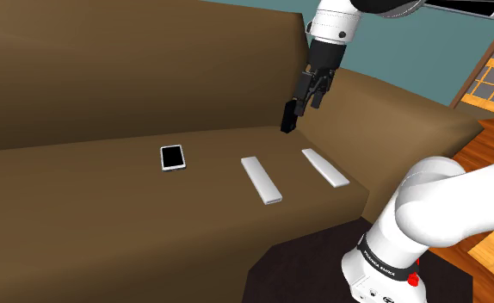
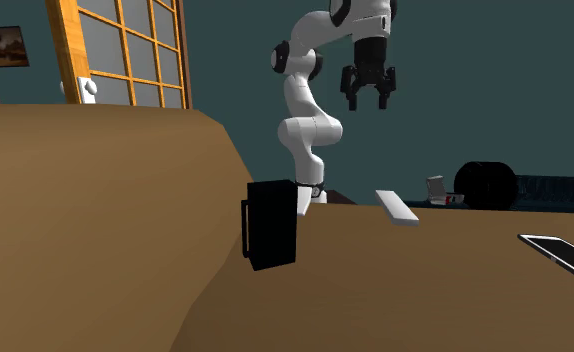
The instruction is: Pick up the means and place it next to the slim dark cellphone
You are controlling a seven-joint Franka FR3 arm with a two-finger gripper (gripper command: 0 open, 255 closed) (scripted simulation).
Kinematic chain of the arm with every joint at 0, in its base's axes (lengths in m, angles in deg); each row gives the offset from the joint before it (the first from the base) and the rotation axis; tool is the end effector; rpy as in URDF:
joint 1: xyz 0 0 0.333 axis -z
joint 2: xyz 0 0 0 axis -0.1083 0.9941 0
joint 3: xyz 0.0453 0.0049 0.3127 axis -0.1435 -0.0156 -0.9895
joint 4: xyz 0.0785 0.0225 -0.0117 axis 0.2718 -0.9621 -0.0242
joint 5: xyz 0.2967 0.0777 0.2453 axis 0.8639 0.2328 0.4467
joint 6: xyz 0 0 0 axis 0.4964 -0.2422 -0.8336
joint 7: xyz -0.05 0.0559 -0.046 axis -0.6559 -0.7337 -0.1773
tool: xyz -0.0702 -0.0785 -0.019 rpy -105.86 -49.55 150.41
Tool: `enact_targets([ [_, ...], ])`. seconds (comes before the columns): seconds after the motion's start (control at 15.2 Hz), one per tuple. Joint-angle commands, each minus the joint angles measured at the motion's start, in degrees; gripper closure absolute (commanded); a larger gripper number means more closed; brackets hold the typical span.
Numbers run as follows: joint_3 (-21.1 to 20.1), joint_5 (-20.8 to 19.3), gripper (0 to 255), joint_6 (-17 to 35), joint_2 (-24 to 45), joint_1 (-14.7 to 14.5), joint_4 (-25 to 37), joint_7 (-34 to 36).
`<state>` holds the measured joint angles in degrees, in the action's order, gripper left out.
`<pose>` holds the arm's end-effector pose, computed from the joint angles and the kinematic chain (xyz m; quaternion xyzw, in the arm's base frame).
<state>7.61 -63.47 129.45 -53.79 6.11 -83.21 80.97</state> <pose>0.3100 0.0209 0.5704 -0.9994 -0.0271 -0.0104 0.0195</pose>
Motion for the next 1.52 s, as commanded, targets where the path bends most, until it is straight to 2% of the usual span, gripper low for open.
enact_targets([
  [0.0,0.0,0.0,0,0.0,0.0,0.0,0.0,0.0],
  [0.73,5.1,-5.6,0,14.9,0.6,9.2,-15.4,3.3],
  [1.32,10.1,-11.5,0,29.4,6.4,18.5,-24.7,6.1],
  [1.45,10.6,-12.0,0,31.5,7.6,19.3,-25.7,6.3],
])
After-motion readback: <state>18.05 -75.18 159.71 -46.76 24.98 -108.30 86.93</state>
